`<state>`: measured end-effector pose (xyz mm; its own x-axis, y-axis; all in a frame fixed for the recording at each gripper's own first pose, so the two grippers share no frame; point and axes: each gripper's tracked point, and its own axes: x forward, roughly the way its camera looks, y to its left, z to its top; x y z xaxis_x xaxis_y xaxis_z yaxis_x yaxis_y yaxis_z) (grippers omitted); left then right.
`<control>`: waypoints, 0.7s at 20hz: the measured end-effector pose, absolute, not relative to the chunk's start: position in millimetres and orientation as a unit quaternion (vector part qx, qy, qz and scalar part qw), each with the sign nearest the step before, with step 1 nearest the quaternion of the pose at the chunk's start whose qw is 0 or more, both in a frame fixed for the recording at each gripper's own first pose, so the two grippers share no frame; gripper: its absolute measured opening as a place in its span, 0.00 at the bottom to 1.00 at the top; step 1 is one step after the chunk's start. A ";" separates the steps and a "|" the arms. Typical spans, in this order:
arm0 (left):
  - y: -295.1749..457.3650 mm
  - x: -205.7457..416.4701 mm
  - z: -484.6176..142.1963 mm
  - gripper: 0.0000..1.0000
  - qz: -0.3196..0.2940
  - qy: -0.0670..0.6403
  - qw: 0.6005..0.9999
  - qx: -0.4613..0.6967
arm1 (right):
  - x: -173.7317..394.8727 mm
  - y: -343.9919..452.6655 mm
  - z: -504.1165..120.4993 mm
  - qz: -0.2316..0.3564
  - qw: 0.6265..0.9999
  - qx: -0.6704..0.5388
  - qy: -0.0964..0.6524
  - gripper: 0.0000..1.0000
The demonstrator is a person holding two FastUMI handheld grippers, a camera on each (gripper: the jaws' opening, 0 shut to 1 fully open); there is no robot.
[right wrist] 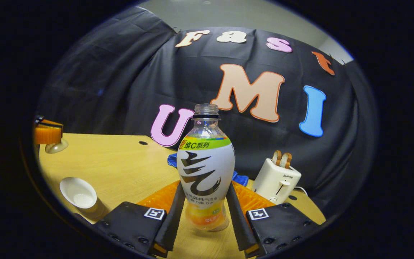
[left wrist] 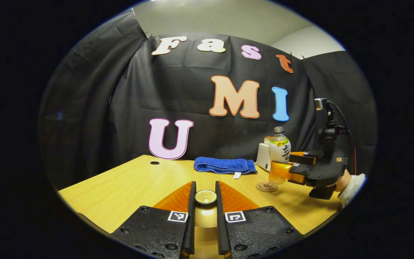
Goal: Open the teacup lid with one hand, grasp the water bottle and pour water into the teacup with the other hand; after pouring, place the water bottle on the coaster and then close the teacup lid.
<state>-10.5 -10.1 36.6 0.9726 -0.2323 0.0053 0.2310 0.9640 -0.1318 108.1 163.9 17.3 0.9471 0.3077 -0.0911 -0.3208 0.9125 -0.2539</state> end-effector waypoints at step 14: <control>-21.6 -7.6 29.1 0.23 -0.131 0.017 0.989 -0.067 | 171.8 138.7 -20.8 0.115 0.991 -0.021 0.065 0.69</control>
<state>-7.6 -21.6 29.1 0.9650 -0.2617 -0.0165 0.2571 0.9565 -0.1380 171.8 138.7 -20.8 0.9651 0.2258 -0.1328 -0.2313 0.9725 -0.0275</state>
